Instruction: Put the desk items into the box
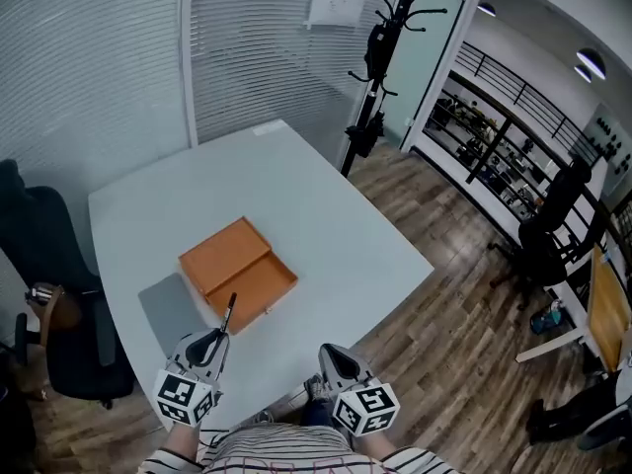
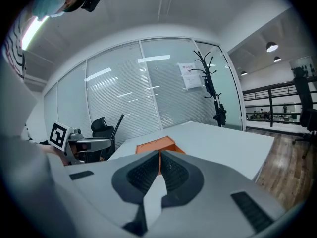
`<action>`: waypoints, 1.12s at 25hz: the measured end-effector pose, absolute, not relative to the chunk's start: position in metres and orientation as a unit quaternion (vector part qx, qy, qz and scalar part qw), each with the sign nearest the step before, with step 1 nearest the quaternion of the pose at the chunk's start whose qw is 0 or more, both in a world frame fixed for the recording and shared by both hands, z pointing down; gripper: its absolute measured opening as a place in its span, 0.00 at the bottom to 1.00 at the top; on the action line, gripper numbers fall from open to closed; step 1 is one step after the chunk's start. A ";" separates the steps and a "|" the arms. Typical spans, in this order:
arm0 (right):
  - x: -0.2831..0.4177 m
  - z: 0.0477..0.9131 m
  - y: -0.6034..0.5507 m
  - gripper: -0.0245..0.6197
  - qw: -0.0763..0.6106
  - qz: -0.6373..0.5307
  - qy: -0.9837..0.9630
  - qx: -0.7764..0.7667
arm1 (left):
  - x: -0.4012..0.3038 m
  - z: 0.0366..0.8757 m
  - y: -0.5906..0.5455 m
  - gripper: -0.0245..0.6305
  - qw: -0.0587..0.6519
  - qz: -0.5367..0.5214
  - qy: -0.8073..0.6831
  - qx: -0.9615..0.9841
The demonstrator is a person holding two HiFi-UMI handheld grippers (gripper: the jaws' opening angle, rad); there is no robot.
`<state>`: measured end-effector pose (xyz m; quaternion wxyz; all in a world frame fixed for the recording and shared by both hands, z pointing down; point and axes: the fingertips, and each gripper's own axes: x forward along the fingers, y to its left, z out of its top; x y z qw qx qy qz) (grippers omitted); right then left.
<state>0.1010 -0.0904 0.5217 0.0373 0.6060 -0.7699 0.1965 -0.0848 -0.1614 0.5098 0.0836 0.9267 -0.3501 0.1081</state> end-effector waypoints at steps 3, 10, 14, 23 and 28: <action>0.114 0.521 -0.112 0.08 0.046 0.198 -0.783 0.587 | -0.075 0.510 -0.174 0.14 0.087 0.107 -0.372 0.918; 0.126 0.518 -0.161 0.08 0.061 0.194 -0.820 0.535 | -0.059 0.511 -0.207 0.14 0.079 0.123 -0.406 0.902; 0.133 0.520 -0.183 0.08 0.060 0.194 -0.832 0.517 | -0.049 0.514 -0.231 0.14 0.060 0.148 -0.409 0.899; 0.160 0.528 -0.207 0.08 0.057 0.203 -0.839 0.501 | -0.023 0.536 -0.278 0.14 0.027 0.222 -0.395 0.891; 0.178 0.533 -0.214 0.08 0.057 0.203 -0.839 0.502 | -0.009 0.554 -0.297 0.14 0.021 0.253 -0.386 0.887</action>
